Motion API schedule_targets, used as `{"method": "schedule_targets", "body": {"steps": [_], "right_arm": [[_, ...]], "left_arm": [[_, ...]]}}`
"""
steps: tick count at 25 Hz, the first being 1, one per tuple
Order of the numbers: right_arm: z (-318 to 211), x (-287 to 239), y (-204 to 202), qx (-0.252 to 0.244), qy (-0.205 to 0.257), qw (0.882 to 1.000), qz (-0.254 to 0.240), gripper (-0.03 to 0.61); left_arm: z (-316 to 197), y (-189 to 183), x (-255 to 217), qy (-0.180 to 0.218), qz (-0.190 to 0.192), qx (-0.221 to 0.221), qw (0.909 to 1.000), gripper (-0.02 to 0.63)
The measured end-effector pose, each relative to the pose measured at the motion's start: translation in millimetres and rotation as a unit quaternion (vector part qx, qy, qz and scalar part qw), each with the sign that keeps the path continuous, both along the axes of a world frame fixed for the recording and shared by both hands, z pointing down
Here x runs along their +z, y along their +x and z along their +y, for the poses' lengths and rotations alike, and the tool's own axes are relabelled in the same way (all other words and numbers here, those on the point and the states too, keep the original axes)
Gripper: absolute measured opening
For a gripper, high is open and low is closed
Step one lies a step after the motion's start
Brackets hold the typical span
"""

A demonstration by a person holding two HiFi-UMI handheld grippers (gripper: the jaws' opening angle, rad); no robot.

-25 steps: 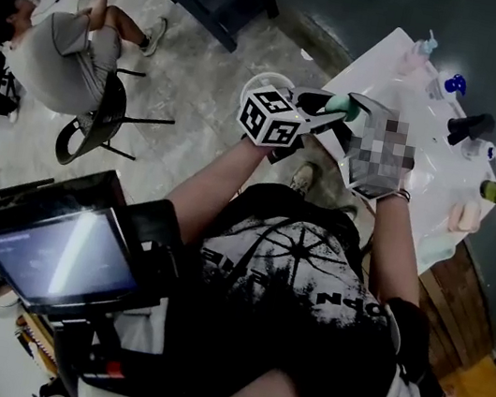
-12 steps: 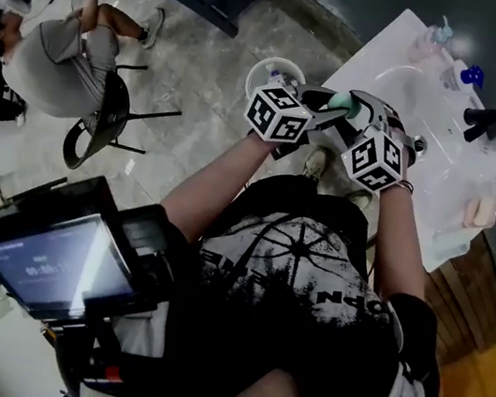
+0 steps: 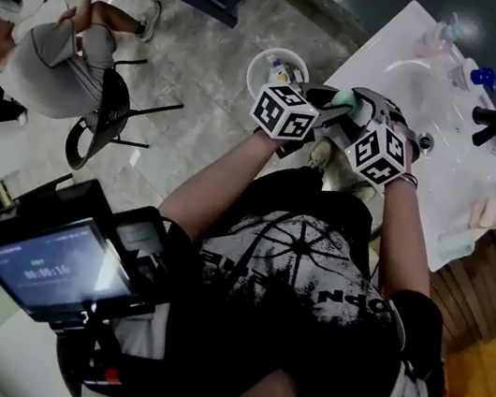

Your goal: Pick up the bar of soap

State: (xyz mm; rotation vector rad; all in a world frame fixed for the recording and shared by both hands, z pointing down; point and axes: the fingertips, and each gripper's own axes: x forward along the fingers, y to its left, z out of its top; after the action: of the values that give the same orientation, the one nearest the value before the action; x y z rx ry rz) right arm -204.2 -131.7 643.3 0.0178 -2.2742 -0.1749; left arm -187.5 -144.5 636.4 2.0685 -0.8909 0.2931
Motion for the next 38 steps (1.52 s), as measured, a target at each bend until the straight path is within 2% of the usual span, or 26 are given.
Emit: {"method": "schedule_targets", "body": {"steps": [9, 13, 22, 25, 32, 38], "right_arm": [[1.1, 13.3, -5.7, -0.02, -0.002, 1.0, 0.007, 0.262], [3.9, 13.6, -7.7, -0.024, -0.004, 1.0, 0.008, 0.262], [5.0, 15.8, -8.7, -0.019, -0.017, 1.0, 0.013, 0.267], [5.0, 14.7, -8.9, -0.014, -0.017, 1.0, 0.011, 0.272], [1.0, 7.2, -8.7, -0.002, -0.02, 1.0, -0.005, 0.272], [3.9, -20.0, -9.9, 0.006, -0.002, 1.0, -0.023, 0.272]], "left_arm": [[-0.5, -10.9, 16.8, -0.001, -0.065, 0.02, 0.9977, 0.153], [-0.1, -17.7, 19.2, 0.009, -0.103, 0.029, 0.9942, 0.186], [-2.1, -24.3, 19.7, 0.022, -0.133, 0.019, 0.9908, 0.245], [-3.3, -28.9, 20.4, 0.026, -0.144, 0.013, 0.9892, 0.293], [-7.7, -31.5, 15.4, 0.037, -0.14, 0.009, 0.9894, 0.295], [-5.4, -38.3, -14.3, 0.072, -0.144, -0.011, 0.9869, 0.293]]}}
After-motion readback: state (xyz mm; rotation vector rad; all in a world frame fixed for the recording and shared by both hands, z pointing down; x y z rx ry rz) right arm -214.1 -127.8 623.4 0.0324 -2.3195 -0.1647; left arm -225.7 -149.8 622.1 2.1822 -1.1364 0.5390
